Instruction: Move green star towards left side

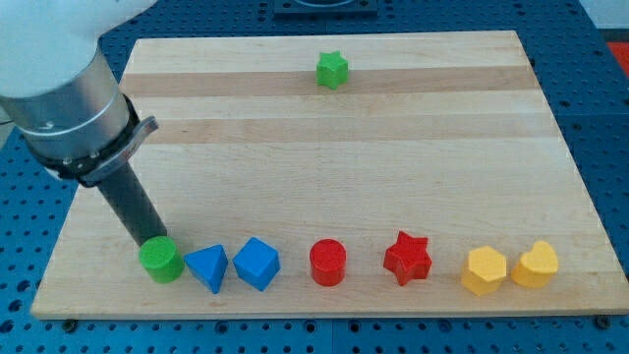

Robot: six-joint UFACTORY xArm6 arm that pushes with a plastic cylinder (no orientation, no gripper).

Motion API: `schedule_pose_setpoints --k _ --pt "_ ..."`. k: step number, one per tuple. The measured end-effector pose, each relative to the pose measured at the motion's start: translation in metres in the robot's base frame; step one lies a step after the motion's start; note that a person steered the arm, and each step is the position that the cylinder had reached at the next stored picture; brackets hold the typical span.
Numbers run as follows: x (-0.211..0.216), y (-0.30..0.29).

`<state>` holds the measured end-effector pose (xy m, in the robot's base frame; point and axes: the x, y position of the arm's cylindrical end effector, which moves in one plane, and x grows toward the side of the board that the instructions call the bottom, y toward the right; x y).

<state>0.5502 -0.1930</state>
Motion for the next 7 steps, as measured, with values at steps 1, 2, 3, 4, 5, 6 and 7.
schedule_pose_setpoints --k 1,2,3,4,5,6,7 --pt "-0.001 -0.012" --pt "-0.039 -0.034" --pt "-0.086 0.040" --pt "-0.107 0.183" --pt "-0.173 0.279" --pt "-0.262 0.303" --pt "-0.302 0.257"
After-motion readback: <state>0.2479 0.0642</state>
